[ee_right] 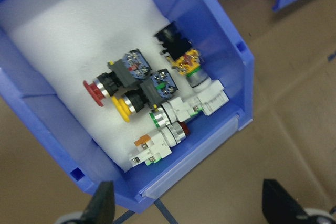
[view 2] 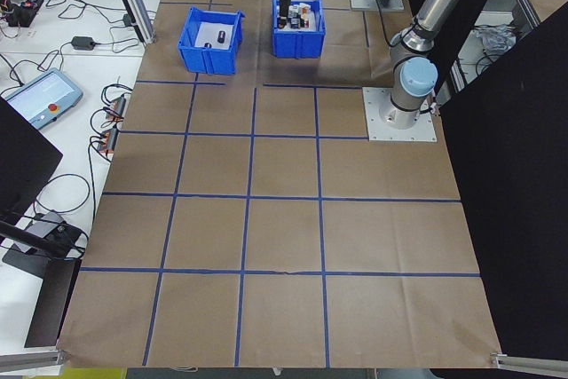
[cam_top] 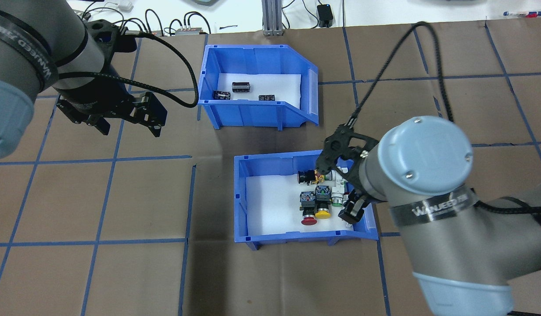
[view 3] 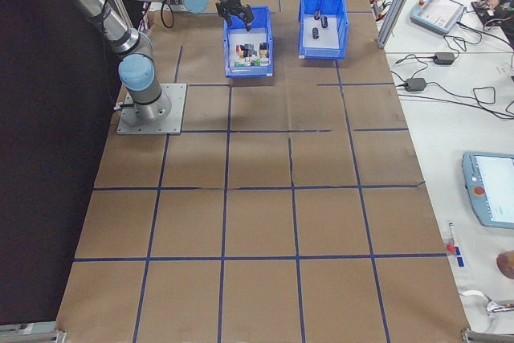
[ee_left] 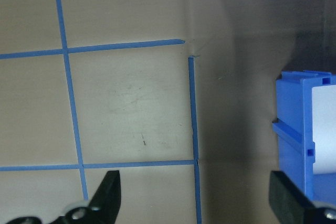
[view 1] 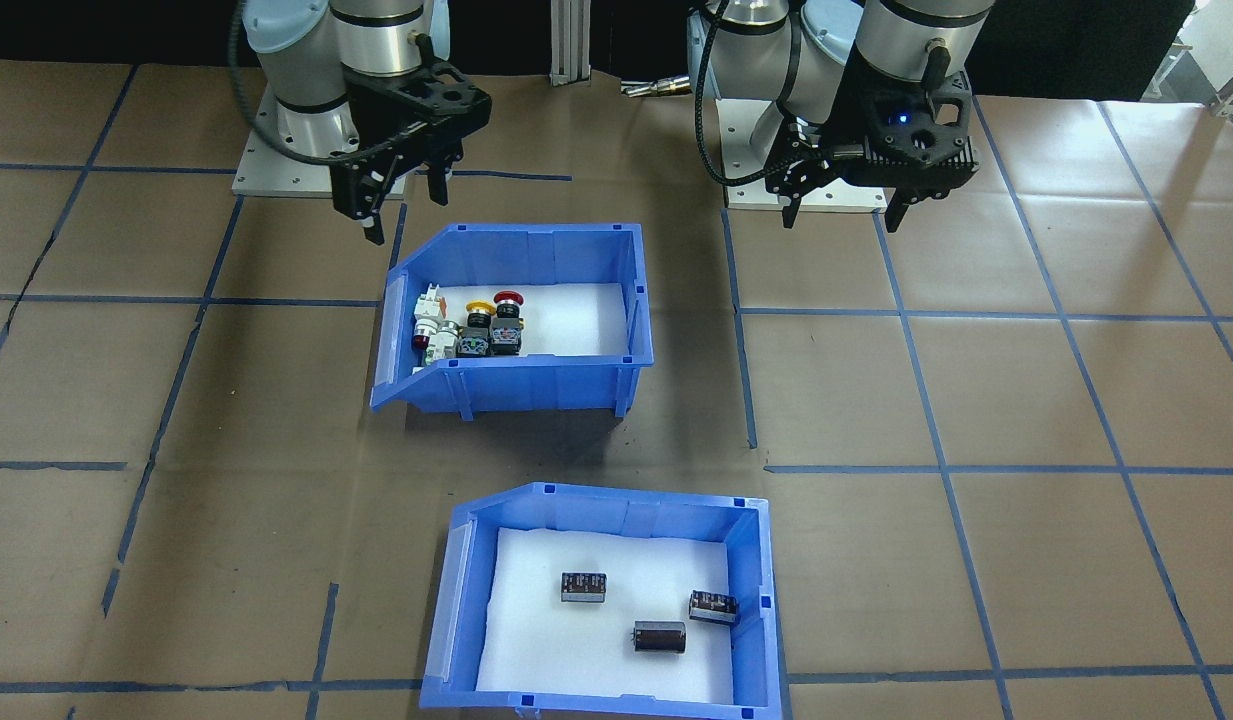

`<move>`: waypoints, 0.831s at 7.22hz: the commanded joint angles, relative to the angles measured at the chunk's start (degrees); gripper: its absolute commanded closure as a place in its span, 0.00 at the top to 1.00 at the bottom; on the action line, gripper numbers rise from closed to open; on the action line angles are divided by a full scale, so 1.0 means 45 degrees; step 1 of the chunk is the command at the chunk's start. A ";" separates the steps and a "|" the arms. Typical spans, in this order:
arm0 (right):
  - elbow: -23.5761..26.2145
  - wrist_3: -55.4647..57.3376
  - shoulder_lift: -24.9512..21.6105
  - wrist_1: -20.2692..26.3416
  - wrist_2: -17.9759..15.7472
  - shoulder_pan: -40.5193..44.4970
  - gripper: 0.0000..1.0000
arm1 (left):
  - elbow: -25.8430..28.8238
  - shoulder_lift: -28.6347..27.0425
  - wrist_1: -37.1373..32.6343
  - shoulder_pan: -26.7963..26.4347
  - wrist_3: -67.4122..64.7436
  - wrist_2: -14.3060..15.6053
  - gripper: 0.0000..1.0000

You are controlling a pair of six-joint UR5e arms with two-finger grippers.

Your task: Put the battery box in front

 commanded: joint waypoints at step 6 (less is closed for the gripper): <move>-0.5678 0.7316 0.3088 0.4864 0.0470 -0.2741 1.00 | -0.0052 0.0034 0.0012 0.0000 0.0000 -0.0051 1.00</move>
